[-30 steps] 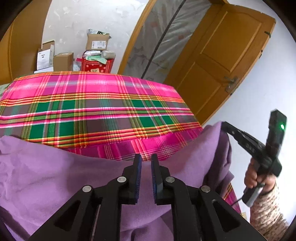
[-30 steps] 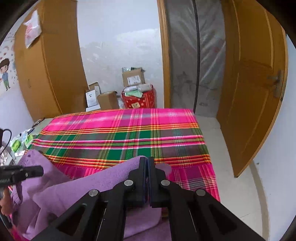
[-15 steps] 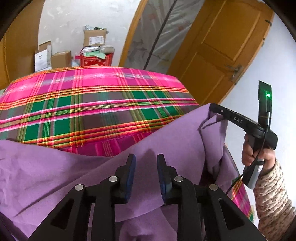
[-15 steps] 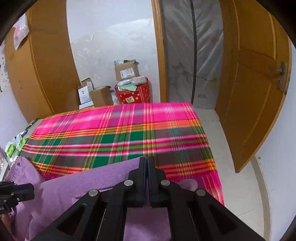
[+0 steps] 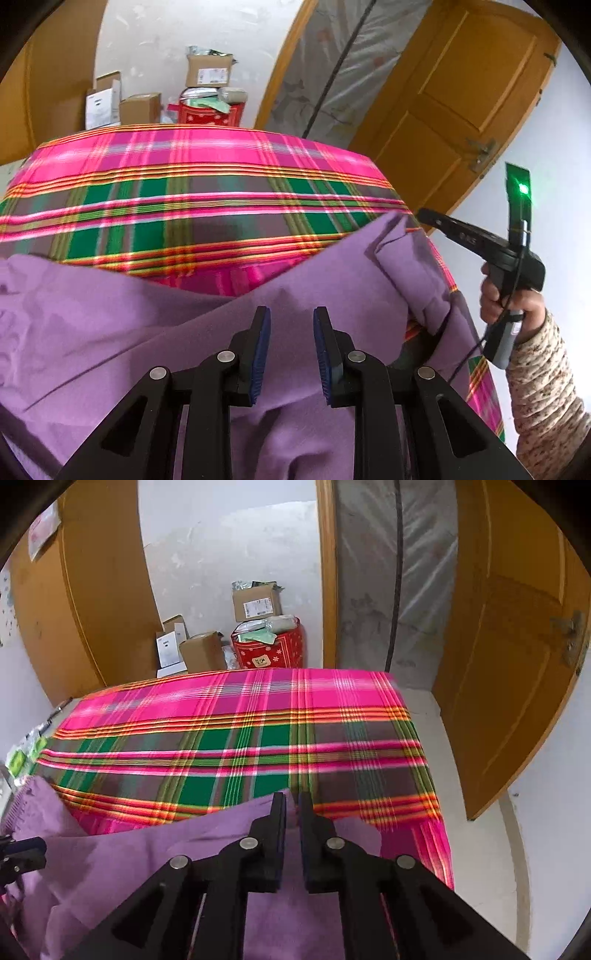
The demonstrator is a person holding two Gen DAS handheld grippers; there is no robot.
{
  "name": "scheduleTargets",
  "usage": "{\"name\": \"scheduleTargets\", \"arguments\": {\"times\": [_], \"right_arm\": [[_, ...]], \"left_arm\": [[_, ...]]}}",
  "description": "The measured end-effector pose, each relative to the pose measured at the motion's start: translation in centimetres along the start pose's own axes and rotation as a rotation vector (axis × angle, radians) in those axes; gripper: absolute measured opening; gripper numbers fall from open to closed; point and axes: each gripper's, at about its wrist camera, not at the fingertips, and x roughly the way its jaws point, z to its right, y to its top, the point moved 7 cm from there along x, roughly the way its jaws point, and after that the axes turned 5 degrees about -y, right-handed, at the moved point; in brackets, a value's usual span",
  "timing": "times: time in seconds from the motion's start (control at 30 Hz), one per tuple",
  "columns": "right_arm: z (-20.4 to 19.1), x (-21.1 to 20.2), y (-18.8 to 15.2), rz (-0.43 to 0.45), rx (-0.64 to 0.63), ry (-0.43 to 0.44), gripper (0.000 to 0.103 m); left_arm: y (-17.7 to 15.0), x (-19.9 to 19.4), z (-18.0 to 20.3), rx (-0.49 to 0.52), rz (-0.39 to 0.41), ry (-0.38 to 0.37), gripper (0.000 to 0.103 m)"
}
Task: Fold clothes
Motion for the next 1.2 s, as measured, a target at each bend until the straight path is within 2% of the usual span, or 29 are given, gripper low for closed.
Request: {"name": "scheduleTargets", "arguments": {"times": [0.1,0.3,0.37,0.5,0.6,0.73,0.83,0.93,1.0,1.07,1.2], "right_arm": [[-0.7,-2.5,-1.0,0.02,-0.014,0.03,0.016],[-4.0,-8.0,-4.1,0.057,-0.07,0.136,0.018],[-5.4,-9.9,-5.7,0.063,-0.087,0.177,0.019],[-8.2,-12.3,-9.2,0.046,-0.115,0.264,0.023],[-10.0,-13.2,-12.4,0.016,-0.148,0.293,0.025],[-10.8,-14.1,-16.1,-0.012,-0.132,0.302,0.027],[-10.3,-14.5,-18.0,-0.017,-0.085,0.283,0.034],[-9.6,-15.0,-19.5,-0.007,-0.037,0.259,0.037],[-9.1,-14.8,-20.2,-0.002,-0.013,0.22,0.042],[-8.9,-14.3,-20.7,-0.009,0.004,0.183,0.044],[-9.0,-13.6,-21.7,-0.035,0.043,0.193,0.046]], "left_arm": [[-0.6,-1.9,-1.0,-0.028,0.028,0.02,0.025],[-2.3,-6.2,-3.4,-0.09,0.082,0.062,0.027],[-3.5,-7.8,-4.4,-0.111,0.092,0.092,0.033],[-6.0,-11.1,-6.8,-0.157,0.117,0.145,0.033],[-8.1,-13.2,-8.8,-0.201,0.131,0.206,0.034],[-11.5,-15.9,-11.9,-0.275,0.149,0.28,0.036],[-13.9,-17.5,-13.6,-0.307,0.157,0.358,0.041],[-16.2,-18.2,-14.4,-0.317,0.158,0.378,0.043],[-17.1,-18.2,-14.7,-0.325,0.153,0.384,0.045],[-17.4,-17.9,-14.2,-0.301,0.144,0.405,0.046],[-17.2,-17.1,-12.2,-0.215,0.132,0.432,0.046]]}}
